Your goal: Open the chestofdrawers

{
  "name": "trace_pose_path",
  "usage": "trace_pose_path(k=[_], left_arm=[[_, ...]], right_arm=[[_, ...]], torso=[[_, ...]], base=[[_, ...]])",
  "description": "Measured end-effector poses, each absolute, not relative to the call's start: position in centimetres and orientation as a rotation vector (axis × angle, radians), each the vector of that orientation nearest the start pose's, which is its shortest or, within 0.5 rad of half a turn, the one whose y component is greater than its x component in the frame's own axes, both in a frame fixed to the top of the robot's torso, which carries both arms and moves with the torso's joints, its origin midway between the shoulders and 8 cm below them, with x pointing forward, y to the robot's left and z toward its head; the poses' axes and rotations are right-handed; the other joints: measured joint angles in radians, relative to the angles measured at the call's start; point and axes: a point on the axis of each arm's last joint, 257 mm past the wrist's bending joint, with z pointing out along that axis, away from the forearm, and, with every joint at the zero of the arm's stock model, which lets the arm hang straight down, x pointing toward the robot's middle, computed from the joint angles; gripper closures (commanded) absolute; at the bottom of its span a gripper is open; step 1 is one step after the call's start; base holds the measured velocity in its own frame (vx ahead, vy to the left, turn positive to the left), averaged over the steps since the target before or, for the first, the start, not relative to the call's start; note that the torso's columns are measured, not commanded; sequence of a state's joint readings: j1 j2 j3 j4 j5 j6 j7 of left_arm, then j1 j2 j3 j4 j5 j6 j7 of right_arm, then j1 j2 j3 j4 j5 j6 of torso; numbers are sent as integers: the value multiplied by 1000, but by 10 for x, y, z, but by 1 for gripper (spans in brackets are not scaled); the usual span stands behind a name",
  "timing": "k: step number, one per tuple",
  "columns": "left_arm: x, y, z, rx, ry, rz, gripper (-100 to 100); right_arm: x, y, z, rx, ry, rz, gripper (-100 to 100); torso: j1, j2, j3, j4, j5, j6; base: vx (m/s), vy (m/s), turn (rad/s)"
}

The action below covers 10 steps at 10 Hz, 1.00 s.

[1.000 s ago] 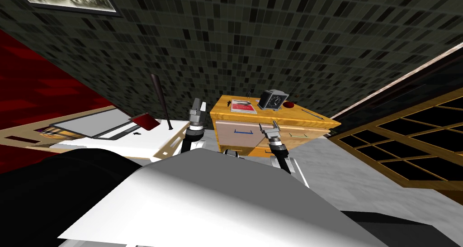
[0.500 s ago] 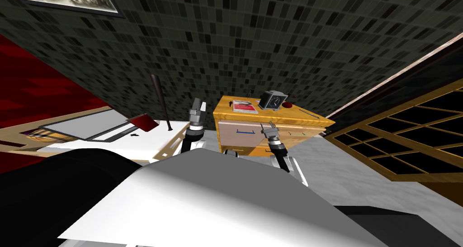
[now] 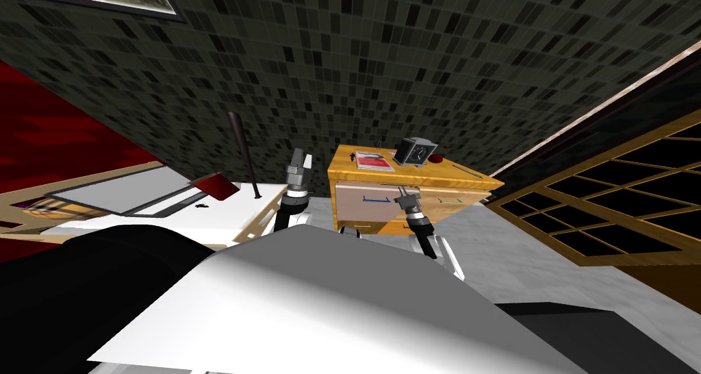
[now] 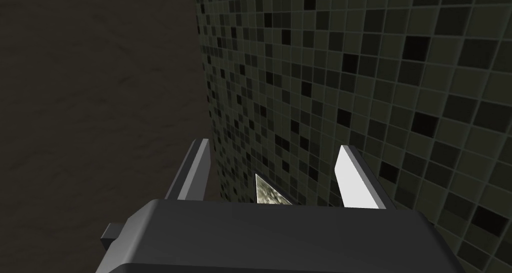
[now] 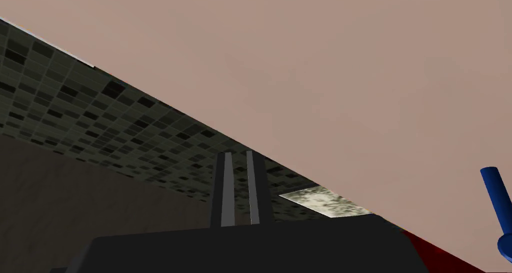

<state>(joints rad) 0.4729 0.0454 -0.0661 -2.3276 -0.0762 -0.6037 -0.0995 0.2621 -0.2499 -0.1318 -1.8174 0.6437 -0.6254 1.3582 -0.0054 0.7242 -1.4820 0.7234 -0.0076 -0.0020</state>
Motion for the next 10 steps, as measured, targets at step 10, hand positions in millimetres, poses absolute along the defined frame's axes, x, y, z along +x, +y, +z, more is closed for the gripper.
trace_pose_path(k=[10], left_arm=[[319,234,69,-410,586,-1277,0]], right_arm=[[450,-266,-127,-817,943,-613,-100]], torso=[[10,-11,-5,-14,-5,-12]], base=[[-25,39,-37]])
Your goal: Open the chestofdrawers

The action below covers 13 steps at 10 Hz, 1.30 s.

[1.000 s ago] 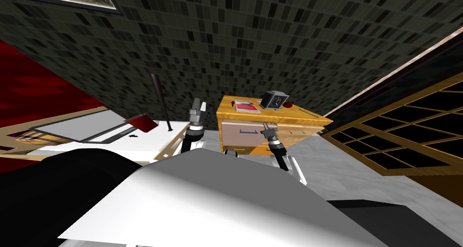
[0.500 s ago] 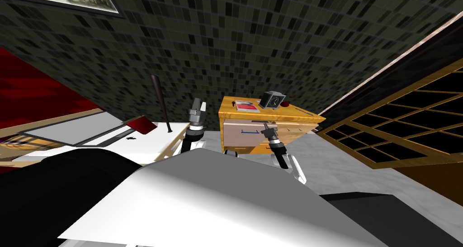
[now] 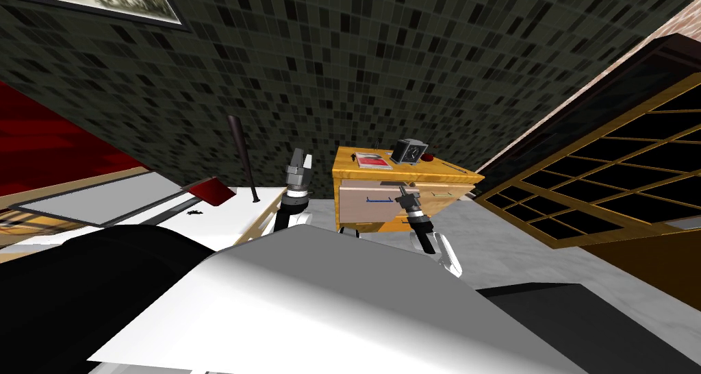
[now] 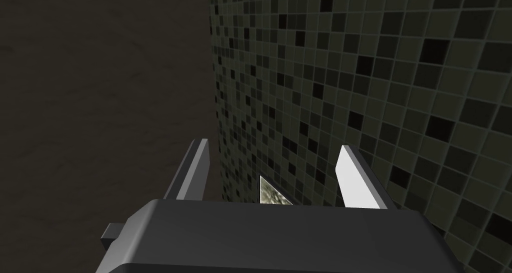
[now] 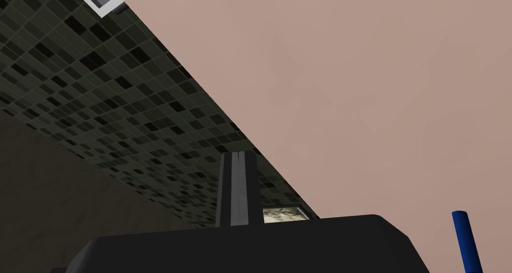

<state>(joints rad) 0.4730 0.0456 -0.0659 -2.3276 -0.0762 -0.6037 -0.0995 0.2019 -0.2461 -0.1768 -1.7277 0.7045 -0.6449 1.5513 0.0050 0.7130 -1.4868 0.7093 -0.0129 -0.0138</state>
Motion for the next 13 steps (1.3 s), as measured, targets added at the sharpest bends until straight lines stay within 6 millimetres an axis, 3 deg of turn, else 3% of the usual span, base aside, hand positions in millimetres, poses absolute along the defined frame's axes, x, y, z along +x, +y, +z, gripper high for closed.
trace_pose_path(k=[6,9,13], left_arm=[[319,234,69,-410,586,-1277,0],[319,234,69,-410,586,-1277,0],[319,234,69,-410,586,-1277,0]], right_arm=[[449,-265,-124,-815,944,-612,-100],[452,-282,-118,-827,940,-683,-100],[453,-283,-118,-832,945,-686,-100]], torso=[[1,4,2,1,0,1],[8,7,3,5,4,-1],[6,9,5,7,4,0]], base=[[-2,17,-8],[5,105,-60],[-5,-3,16]])
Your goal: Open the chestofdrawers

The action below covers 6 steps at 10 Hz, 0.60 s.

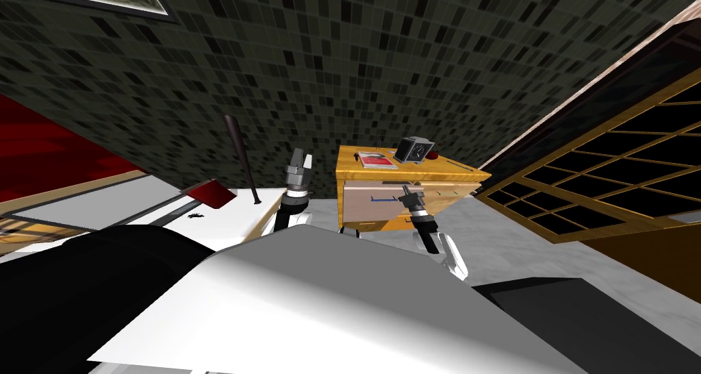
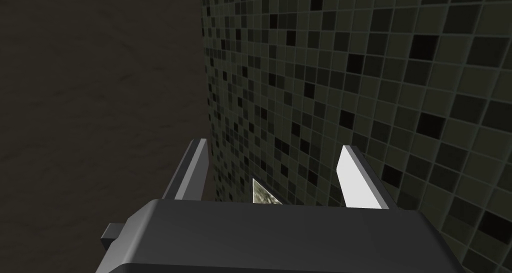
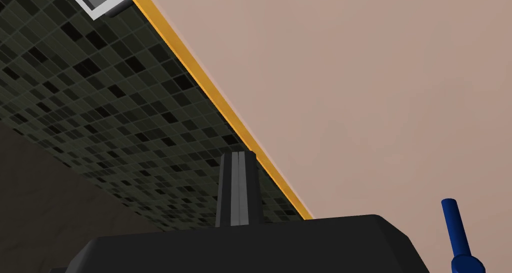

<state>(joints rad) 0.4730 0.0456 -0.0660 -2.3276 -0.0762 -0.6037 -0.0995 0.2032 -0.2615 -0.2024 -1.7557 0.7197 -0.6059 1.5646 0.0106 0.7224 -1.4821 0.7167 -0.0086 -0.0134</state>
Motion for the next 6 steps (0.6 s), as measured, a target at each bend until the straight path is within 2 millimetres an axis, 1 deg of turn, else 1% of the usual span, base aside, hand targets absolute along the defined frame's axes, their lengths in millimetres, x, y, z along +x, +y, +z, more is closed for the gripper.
trace_pose_path(k=[2,3,4,5,6], left_arm=[[319,234,69,-410,586,-1277,0],[319,234,69,-410,586,-1277,0],[319,234,69,-410,586,-1277,0],[319,234,69,-410,586,-1277,0],[319,234,69,-410,586,-1277,0]], right_arm=[[452,-281,-119,-831,942,-687,-100],[455,-282,-120,-832,941,-686,-100],[451,-282,-120,-832,941,-687,-100],[451,-281,-120,-833,941,-686,-100],[452,-286,-117,-836,937,-705,-100]], torso=[[1,-2,-1,-1,0,-1],[0,-2,-1,-1,0,0],[0,-2,-1,-2,-1,0],[0,-2,-1,-1,0,0],[1,0,-1,1,1,3]], base=[[0,0,-12],[2,-3,11],[0,0,0],[-11,77,-72],[3,132,-82]])
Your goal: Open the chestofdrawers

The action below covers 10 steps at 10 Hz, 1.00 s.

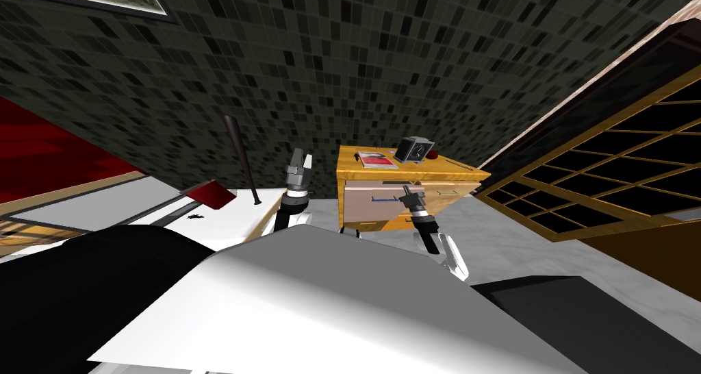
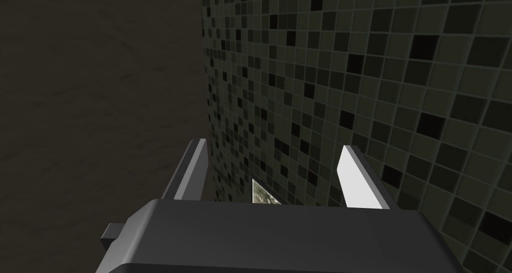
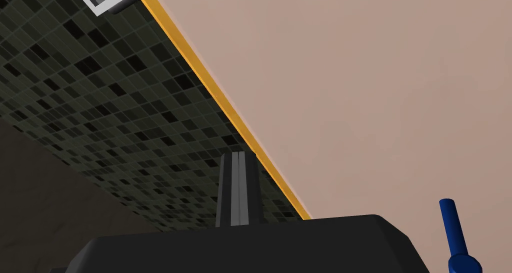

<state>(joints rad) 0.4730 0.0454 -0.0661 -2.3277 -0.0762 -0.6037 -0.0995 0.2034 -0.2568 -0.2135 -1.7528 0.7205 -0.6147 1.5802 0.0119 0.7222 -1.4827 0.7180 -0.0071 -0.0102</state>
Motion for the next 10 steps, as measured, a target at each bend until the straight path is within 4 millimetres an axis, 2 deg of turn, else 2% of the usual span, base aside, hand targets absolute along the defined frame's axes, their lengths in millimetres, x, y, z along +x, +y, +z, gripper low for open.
trace_pose_path(k=[2,5,8,9,10], left_arm=[[319,234,69,-410,586,-1277,0],[319,234,69,-410,586,-1277,0],[319,234,69,-410,586,-1277,0],[319,234,69,-410,586,-1277,0],[319,234,69,-410,586,-1277,0]], right_arm=[[452,-296,-117,-842,945,-742,-100],[453,-297,-123,-846,950,-746,-100],[451,-294,-122,-851,953,-752,-100],[449,-298,-124,-854,957,-763,-100],[445,-296,-136,-870,975,-748,-100]], torso=[[2,1,1,-1,-1,-4],[-4,1,0,-1,-2,-2],[2,0,1,-3,-2,-4],[4,-2,0,-6,-3,-6],[-1,-1,-2,4,2,0]], base=[[-11,96,-19],[-3,4,13],[-10,40,-23],[-30,91,64],[-46,149,45]])
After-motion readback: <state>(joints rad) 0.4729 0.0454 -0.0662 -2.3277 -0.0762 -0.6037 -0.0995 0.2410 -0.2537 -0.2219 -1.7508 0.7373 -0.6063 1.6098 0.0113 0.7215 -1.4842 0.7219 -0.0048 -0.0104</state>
